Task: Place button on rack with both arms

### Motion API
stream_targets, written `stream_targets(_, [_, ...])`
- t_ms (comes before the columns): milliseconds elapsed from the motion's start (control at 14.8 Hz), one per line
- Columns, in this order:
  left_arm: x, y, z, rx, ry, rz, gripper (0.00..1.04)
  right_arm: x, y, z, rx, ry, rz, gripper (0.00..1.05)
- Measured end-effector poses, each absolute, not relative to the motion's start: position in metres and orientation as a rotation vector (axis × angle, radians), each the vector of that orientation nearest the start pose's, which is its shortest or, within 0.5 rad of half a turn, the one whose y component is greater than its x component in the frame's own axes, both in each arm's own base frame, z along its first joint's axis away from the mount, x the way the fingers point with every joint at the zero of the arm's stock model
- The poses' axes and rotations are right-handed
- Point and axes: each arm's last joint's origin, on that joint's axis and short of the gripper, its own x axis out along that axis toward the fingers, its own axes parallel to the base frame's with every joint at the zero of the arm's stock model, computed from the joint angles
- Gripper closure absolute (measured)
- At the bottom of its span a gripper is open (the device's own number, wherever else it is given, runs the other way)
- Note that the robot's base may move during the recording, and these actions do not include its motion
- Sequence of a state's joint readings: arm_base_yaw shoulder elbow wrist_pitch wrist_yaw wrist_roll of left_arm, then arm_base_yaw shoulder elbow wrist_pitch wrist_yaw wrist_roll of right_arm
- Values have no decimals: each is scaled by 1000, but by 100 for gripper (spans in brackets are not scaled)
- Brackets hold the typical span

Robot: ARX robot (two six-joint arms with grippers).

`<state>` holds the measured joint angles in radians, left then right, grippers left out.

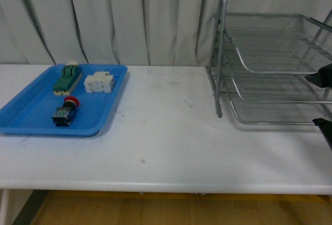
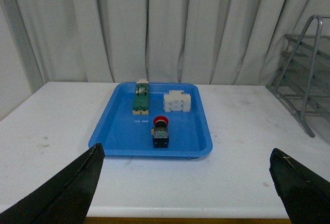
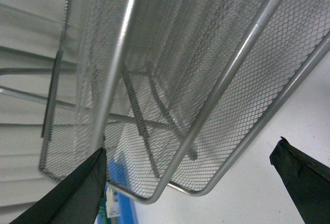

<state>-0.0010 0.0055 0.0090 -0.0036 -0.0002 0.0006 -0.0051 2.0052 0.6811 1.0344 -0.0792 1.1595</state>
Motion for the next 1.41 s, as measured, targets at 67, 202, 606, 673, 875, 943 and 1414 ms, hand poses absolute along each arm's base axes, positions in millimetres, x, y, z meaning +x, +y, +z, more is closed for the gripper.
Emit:
stream_targets(67, [97,0,166,1,0,-1,7,350,3,85,1173,317,-126,6])
stream_targets(202, [97,0,166,1,0,-1,7,364,6,76,1191,324,-148,6])
stream_targets(606, [97,0,166,1,1,-1,7,404,8,58,1252,286,-189,46])
stream_targets(673, [97,0,166,1,1,-1,7,407,8,56,1260,281,-188,57])
stream_targets(875, [97,0,166,1,0,-1,7,394,12,53,1284,255,-154,93])
stream_targets(943, [97,0,166,1,0,-1,7,380,12,53,1367,247,-156,99])
stream_targets(1414, [97,0,166,1,0,-1,7,291,8,47,1424,313,-197,101])
